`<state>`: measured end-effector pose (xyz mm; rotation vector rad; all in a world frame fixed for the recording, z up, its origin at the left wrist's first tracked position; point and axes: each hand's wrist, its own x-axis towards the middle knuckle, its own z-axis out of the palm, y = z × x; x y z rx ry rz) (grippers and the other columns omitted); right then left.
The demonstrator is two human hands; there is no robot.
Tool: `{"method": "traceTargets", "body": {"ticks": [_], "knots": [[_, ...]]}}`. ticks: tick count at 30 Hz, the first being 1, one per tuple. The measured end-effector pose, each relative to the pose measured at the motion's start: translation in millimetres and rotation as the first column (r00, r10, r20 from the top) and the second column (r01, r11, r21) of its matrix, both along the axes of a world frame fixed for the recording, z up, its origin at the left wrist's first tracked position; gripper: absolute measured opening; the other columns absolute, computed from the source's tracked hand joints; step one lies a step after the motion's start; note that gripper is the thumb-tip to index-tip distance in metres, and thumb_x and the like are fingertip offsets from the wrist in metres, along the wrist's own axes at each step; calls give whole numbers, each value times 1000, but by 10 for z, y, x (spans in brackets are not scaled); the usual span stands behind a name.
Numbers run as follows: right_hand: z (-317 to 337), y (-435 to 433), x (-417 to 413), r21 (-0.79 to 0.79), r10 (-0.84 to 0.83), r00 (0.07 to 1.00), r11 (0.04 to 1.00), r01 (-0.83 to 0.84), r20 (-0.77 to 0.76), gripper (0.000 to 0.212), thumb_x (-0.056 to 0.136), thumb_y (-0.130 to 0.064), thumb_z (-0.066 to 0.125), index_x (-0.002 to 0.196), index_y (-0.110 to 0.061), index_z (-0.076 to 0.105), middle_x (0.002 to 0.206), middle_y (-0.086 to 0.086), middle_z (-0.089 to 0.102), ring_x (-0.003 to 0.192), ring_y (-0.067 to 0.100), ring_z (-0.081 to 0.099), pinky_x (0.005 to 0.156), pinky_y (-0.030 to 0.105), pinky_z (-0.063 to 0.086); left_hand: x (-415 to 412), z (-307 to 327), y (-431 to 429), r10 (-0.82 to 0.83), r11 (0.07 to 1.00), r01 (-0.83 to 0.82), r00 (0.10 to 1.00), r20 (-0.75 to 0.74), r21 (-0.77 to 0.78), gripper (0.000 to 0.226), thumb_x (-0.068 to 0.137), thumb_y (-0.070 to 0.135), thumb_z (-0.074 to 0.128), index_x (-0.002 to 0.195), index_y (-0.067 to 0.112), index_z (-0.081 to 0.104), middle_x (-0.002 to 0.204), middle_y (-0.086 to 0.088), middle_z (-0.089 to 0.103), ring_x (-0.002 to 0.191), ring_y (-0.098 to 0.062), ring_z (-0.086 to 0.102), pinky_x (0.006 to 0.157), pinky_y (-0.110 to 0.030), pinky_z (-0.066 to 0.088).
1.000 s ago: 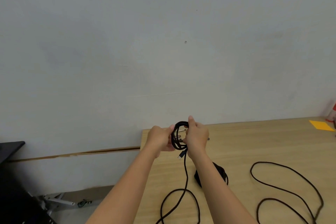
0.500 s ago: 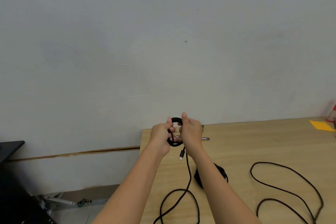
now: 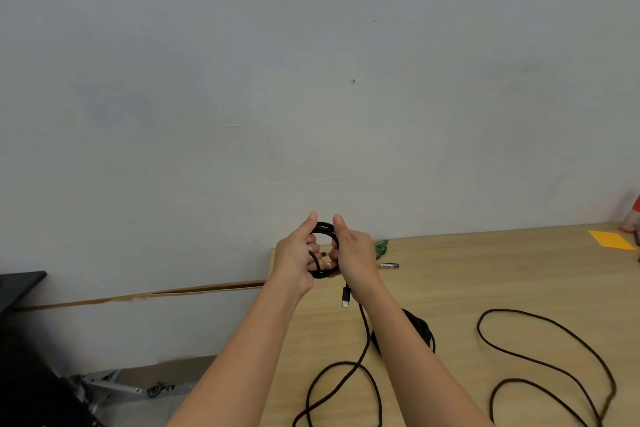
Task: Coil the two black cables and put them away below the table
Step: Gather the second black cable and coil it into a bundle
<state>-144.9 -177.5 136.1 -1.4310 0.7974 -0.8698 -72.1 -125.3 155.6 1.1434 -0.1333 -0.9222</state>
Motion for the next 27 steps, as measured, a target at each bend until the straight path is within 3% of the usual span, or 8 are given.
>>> {"method": "traceTargets", "body": {"ticks": [4, 8, 12, 15, 18, 22, 25, 27], "knots": [[-9, 35, -17, 36, 224, 974, 974, -224, 17, 31, 86, -41, 61, 89, -10, 59, 70, -1, 55, 65, 17, 56, 69, 40, 50, 0, 38, -1, 156, 973, -183, 971, 179, 143, 42, 82, 35, 69, 59, 10, 45, 54, 0, 35, 34, -11, 29, 36, -19, 27], [-34, -3, -68, -24, 378, 915, 923, -385, -142, 51, 62, -28, 69, 110, -17, 54, 79, 0, 56, 74, 15, 57, 66, 35, 48, 4, 35, 10, 192, 963, -217, 968, 161, 162, 43, 83, 40, 68, 63, 8, 48, 58, -1, 39, 40, -13, 36, 41, -23, 35], [11, -31, -74, -63, 308, 925, 942, -329, -224, 25, 80, -10, 56, 105, -8, 56, 77, 1, 59, 71, 15, 60, 56, 29, 49, 50, -16, 33, 20, 993, -40, 985, 171, 114, 45, 86, 45, 62, 64, 9, 45, 59, -1, 40, 44, -14, 38, 42, -23, 36], [-21, -52, -28, -139, 178, 939, 964, -227, -294, 26, 91, -9, 35, 99, -1, 58, 81, 8, 60, 72, 19, 61, 51, 27, 49, 68, -67, 73, -149, 989, 144, 936, 320, 40, 39, 84, 30, 68, 60, 10, 46, 47, 2, 31, 38, -11, 30, 43, -23, 34], [-85, -62, -21, -298, 33, 929, 942, -152, -368, 29, 97, -10, 29, 76, -2, 48, 76, 11, 57, 68, 22, 54, 54, 26, 38, 90, -41, 126, -264, 965, 221, 804, 533, 144, 14, 82, 14, 71, 76, 10, 59, 53, 1, 55, 54, -19, 51, 58, -28, 47], [-89, -44, -54, -380, 38, 887, 894, -236, -461, 26, 97, -10, 33, 75, -12, 45, 73, 2, 49, 66, 19, 43, 47, 20, 28, 190, 81, 138, -460, 888, 274, 582, 671, 370, 59, 76, 12, 66, 129, 22, 44, 113, -7, 59, 83, -22, 65, 87, -35, 51], [-95, -30, -42, -384, 133, 855, 851, -357, -500, 27, 91, -5, 35, 108, -11, 56, 82, 10, 61, 67, 20, 49, 51, 24, 33, 151, 183, 124, -639, 769, 205, 237, 732, 605, 42, 75, 2, 53, 114, 14, 61, 109, -5, 64, 96, -18, 60, 80, -27, 49], [-45, -38, -49, -371, 155, 844, 847, -381, -513, 22, 91, -5, 35, 95, -9, 56, 75, 6, 57, 61, 16, 44, 50, 24, 31, 132, 193, 120, -689, 724, 158, 202, 696, 671, 32, 74, -2, 47, 100, 8, 63, 92, -8, 63, 82, -21, 60, 65, -25, 50]]}}
